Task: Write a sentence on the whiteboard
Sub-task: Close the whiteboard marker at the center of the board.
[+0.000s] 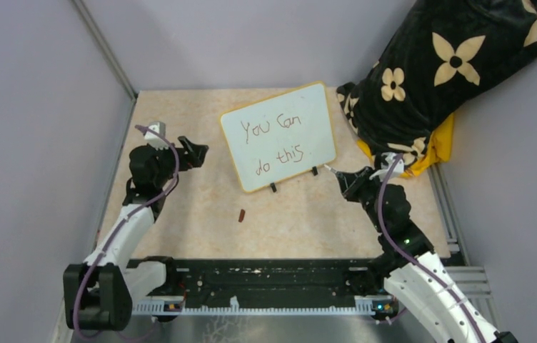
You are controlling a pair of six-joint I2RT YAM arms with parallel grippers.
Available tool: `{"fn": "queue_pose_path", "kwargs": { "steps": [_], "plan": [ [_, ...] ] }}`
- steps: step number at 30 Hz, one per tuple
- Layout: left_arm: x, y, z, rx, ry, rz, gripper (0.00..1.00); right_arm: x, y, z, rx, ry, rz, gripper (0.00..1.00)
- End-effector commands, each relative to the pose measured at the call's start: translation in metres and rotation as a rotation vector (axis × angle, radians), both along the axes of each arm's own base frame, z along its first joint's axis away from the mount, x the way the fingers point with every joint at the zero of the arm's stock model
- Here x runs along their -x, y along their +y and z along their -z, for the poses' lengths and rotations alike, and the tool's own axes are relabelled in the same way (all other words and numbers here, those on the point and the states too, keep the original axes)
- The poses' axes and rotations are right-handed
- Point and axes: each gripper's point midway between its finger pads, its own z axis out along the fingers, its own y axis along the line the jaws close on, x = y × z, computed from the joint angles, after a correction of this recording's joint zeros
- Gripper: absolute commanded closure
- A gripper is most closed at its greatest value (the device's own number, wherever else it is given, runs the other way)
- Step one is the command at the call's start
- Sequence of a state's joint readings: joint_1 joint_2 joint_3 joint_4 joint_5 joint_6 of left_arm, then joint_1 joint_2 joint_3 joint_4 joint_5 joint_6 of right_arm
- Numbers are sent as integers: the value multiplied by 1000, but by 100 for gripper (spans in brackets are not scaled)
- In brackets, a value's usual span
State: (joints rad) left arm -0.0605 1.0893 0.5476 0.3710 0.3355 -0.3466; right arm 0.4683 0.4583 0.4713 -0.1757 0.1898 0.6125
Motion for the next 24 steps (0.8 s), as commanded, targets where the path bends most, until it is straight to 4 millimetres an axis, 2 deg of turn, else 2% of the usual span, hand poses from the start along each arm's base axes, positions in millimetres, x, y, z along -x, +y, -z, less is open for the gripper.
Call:
{"fn": "queue_pose_path", "kwargs": {
  "steps": [1,4,6,9,12,14,16,18,24],
  "plan": [
    [16,43,19,-60,167,-245,1,2,9,-15,40,-62,-71,100],
    [30,49,30,-57,261,-284,1,0,19,-10,71,-50,-105,100],
    [36,60,31,-70,265,-373,1,-2,29,-10,99,-50,-124,100],
    [45,63,15,-22,191,-431,1,1,51,-19,162,-81,-170,100],
    [53,69,1,30,145,-491,1,2,62,-30,213,-114,-164,100],
    [56,53,7,15,168,-431,1,4,68,-35,227,-125,-169,100],
    [58,24,9,-14,175,-262,1,6,71,-35,236,-127,-176,100],
    [63,-4,12,-28,183,-95,1,7,68,-26,249,-117,-170,100],
    [76,-29,36,-128,295,31,1,12,54,5,277,-71,-137,100]
  ]
}}
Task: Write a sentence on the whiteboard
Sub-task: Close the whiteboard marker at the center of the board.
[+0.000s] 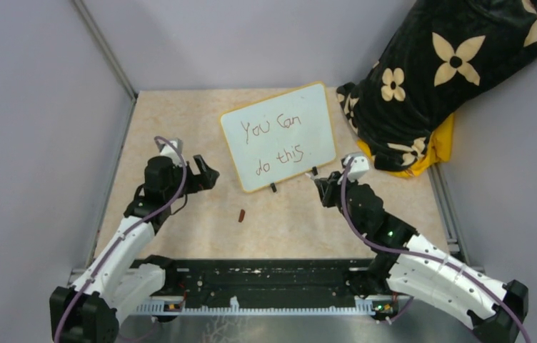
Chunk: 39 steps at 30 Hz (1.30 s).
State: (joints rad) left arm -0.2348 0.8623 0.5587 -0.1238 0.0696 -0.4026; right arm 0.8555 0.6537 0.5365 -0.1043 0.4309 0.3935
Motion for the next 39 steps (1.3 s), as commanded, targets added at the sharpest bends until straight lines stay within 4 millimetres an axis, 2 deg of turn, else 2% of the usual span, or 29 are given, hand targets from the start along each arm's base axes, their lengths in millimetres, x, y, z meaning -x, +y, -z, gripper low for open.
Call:
{"fn": "queue_pose_path", "kwargs": {
  "steps": [1,4,7,11,15,19,26,36,39],
  "plan": [
    [15,-27,8,-56,65,149,1,1,-11,2,0,-16,49,100],
    [21,-37,23,-87,131,172,1,3,-14,1,0,-9,50,100],
    [24,-39,35,-144,183,164,1,2,-14,2,2,-17,50,100],
    [32,-58,41,-154,209,251,2,0,-9,4,10,-13,38,100],
    [51,-83,51,-148,245,361,5,0,-8,4,19,-12,31,100],
    [72,-96,73,-146,332,404,10,2,-6,6,3,-4,23,100],
    [76,-93,96,-213,455,370,21,3,-11,3,-8,-13,35,100],
    [78,-104,115,-321,570,387,28,2,-13,0,-9,-24,48,100],
    [74,-100,123,-377,597,364,30,2,-14,-1,-11,-26,52,100]
  ]
}}
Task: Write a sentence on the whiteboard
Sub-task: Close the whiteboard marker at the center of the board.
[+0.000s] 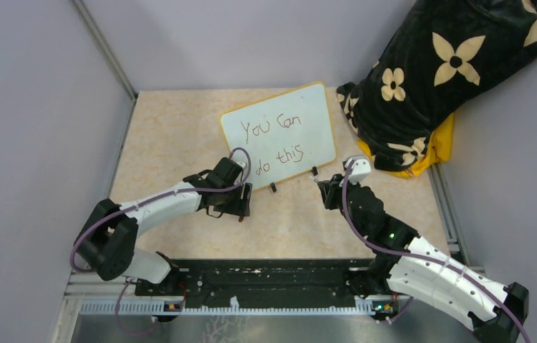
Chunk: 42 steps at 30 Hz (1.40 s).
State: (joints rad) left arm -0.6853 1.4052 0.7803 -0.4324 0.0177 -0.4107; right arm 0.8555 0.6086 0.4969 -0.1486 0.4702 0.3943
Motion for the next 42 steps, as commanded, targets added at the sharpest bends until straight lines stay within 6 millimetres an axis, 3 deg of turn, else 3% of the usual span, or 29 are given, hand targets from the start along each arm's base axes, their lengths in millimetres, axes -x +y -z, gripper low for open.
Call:
{"fn": "queue_pose_path", "kwargs": {
  "steps": [1,27,42],
  "plan": [
    [-1,4,9,-92,34,-3,31,-1,-1,-17,-45,-47,16,100],
    [0,-4,35,-237,114,90,54,-2,-8,-21,-61,-65,50,100],
    [15,-1,46,-306,120,86,56,-3,-9,-23,-54,-67,55,100]
  ]
}}
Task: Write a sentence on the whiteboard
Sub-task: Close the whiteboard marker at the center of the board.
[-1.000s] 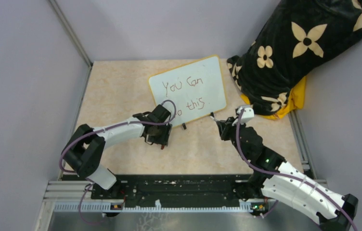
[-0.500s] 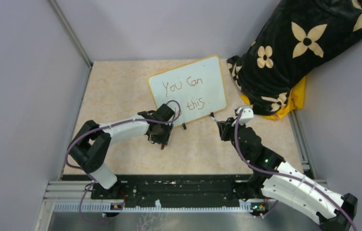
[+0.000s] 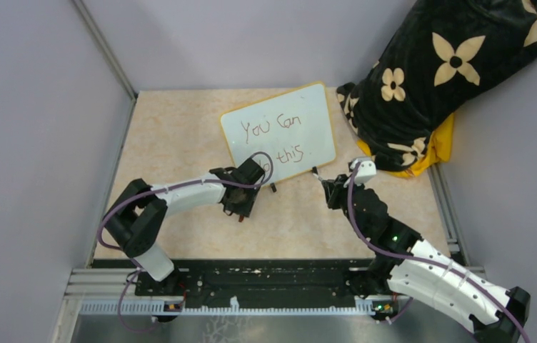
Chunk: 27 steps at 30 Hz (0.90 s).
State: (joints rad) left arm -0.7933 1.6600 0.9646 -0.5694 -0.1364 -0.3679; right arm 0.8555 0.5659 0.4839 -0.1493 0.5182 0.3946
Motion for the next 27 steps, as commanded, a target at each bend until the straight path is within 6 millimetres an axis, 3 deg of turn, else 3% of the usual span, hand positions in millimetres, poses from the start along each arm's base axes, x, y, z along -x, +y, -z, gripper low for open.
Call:
{"fn": "queue_pose_path", "kwargs": {
  "steps": [1,27],
  "plan": [
    [19,8,19,-52,71,-7,56,-2,2,-17,-39,-40,8,100],
    [34,17,38,-121,113,3,66,-2,0,-18,-44,-43,13,100]
  ]
}}
